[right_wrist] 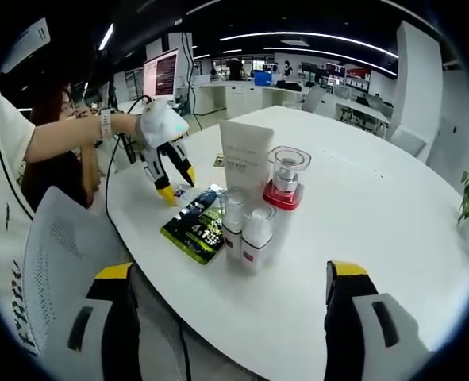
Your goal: Arrange the skincare products in the storage area until every visible bottle or jar stands upright without overlapping.
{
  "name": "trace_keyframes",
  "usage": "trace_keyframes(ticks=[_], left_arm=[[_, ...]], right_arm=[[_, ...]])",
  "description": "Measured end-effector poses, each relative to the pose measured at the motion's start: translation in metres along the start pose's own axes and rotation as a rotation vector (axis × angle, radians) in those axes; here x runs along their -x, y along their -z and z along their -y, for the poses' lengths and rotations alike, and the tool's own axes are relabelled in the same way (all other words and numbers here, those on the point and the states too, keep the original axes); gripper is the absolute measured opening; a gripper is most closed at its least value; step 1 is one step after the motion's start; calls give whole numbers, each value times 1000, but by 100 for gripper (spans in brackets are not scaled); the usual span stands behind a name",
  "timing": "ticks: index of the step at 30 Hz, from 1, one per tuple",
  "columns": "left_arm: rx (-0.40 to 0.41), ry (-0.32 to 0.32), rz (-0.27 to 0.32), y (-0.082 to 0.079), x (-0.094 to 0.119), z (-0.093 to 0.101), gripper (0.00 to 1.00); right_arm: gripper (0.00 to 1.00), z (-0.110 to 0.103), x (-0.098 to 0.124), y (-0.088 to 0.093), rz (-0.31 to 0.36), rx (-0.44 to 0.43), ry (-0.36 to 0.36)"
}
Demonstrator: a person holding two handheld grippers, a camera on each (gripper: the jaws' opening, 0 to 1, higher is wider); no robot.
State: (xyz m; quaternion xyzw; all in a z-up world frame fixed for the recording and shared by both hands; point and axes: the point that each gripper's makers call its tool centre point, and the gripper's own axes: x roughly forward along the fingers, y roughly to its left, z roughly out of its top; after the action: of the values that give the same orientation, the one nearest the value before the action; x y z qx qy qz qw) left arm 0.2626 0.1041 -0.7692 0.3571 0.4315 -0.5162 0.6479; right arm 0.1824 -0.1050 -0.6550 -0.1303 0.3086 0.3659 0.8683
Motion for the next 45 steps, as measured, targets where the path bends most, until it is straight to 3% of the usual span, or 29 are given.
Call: trace_keyframes(ticks=[21,45], left_arm=[[-78,26,-16,8,2,34,35],[-81,27,14,4,2,50,36]], right_arm=[[99,-6,3,3,-16,14,-1],[99,-12,8,8,-24,10,-6]])
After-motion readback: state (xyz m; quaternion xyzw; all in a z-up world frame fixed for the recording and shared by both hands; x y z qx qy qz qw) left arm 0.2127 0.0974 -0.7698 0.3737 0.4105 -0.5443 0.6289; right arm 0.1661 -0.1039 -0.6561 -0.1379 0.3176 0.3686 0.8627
